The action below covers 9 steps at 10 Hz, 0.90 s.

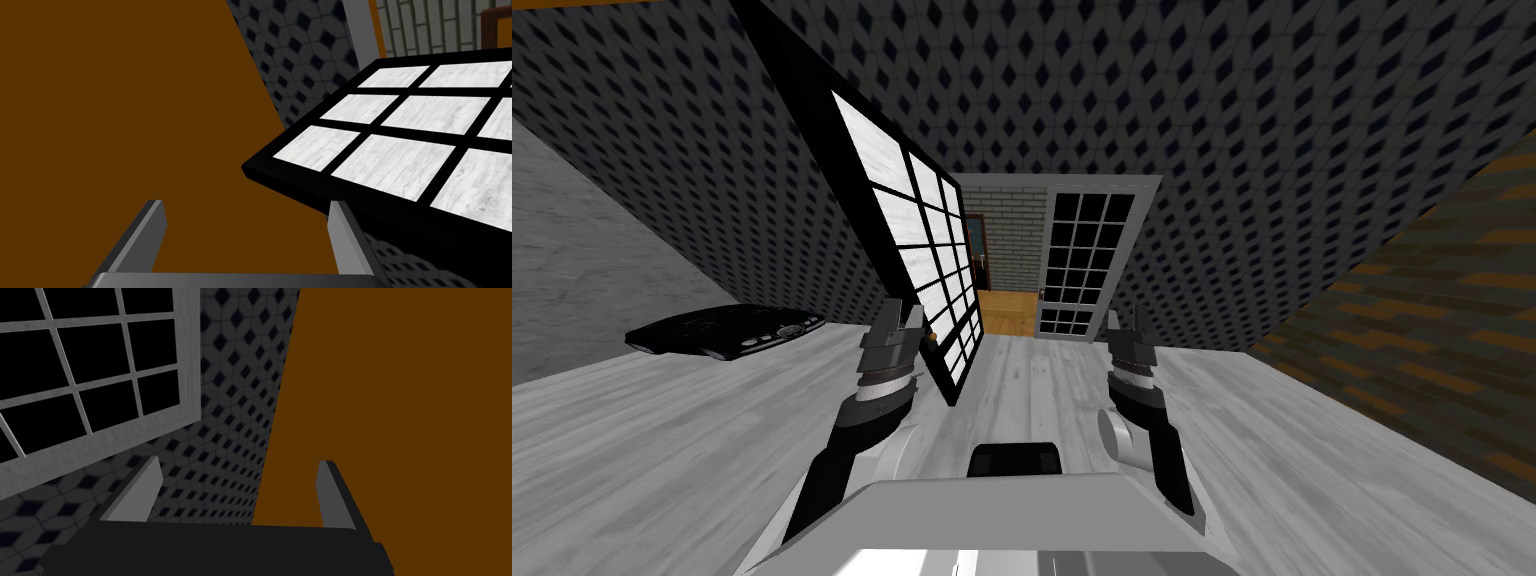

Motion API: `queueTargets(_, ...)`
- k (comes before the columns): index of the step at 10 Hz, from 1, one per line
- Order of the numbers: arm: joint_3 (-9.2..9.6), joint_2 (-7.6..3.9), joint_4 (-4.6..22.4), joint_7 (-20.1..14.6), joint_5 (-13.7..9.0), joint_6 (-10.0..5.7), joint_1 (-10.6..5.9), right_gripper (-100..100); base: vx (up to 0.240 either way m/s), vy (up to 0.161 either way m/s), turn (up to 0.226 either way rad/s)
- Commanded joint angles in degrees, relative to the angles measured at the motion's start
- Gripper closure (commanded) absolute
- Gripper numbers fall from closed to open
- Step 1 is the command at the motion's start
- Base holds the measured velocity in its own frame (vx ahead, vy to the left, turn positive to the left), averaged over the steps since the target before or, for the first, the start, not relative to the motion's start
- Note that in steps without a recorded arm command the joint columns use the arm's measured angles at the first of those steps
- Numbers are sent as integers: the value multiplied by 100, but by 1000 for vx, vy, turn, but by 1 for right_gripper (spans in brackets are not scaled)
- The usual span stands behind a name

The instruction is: Pull the door open

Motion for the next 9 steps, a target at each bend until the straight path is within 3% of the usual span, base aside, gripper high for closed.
queueTargets(1, -32, -65, 160, 114, 58, -39, -41, -100, 96, 14, 1)
queueTargets(6, -126, -215, 619, 440, 224, -153, -159, -100, 180, 11, -17)
queueTargets(9, -225, -344, 1104, 785, 400, -272, -284, -100, 150, 20, -23)
